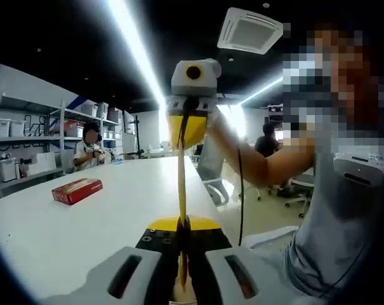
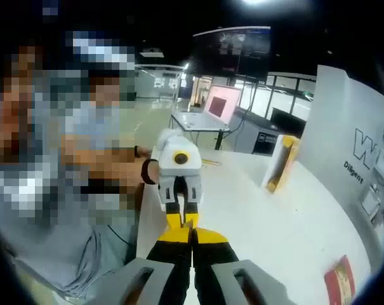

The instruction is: Tear open the coffee pouch, take out the coffee, and pour the coffee from the pouch into the cup

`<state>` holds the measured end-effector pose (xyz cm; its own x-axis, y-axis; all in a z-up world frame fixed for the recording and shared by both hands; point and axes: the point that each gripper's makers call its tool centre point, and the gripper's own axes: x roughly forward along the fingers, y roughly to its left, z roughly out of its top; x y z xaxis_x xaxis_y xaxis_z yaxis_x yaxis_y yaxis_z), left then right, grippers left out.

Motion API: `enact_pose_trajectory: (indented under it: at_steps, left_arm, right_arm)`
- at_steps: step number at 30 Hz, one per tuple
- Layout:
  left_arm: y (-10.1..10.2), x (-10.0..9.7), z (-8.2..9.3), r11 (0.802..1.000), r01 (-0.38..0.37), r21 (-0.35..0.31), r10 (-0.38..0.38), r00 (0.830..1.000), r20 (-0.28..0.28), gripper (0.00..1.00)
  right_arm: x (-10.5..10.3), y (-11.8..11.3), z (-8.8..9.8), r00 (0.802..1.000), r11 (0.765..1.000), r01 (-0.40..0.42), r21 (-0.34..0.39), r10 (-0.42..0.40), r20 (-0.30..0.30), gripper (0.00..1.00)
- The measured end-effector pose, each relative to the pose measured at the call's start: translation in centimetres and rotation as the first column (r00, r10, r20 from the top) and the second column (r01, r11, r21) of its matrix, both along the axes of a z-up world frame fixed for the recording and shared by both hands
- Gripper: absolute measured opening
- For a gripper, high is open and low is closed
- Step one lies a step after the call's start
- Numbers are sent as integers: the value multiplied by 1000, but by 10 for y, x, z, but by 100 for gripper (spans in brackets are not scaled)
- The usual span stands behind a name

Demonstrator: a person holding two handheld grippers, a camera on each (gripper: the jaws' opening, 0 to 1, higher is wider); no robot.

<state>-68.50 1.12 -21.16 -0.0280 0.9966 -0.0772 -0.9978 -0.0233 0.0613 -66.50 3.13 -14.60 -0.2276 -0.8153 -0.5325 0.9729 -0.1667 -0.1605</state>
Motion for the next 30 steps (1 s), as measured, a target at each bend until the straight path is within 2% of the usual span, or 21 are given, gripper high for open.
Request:
enact_pose_trajectory:
  at_steps: [11, 17, 20, 21, 24, 26, 30]
  left_arm:
    - [5, 10, -22, 1000, 5, -13, -4, 999, 37, 6]
    - [5, 11, -22, 1000, 13, 11, -13, 998, 61, 6]
    - [7, 12, -24, 1000, 15, -2, -15, 998, 64, 7]
    - [8, 12, -25, 1000, 17, -6, -16, 998, 64, 9]
    - [10, 13, -11, 999, 14, 51, -17, 997, 70, 17]
    - [8, 14, -9, 999, 16, 43, -18, 999, 51, 9]
    - [5, 13, -7, 999, 8, 42, -9, 1000, 30, 5]
  right_arm:
    - [-1, 11, 5, 1000, 1000, 10, -11, -10, 7, 0]
    - [-1, 13, 5, 1000, 1000, 14, -23, -14, 12, 0]
    - [-1, 11, 3, 1000, 1000, 13, -27, -13, 16, 0]
    - [-1, 11, 2, 1000, 1000, 14, -26, -13, 18, 0]
    - [-2, 8, -3, 1000, 1000, 9, -15, -9, 23, 0]
    - [-2, 8, -4, 1000, 1000, 7, -15, -6, 24, 1]
    - [-2, 9, 0, 1000, 1000, 5, -25, -4, 23, 1]
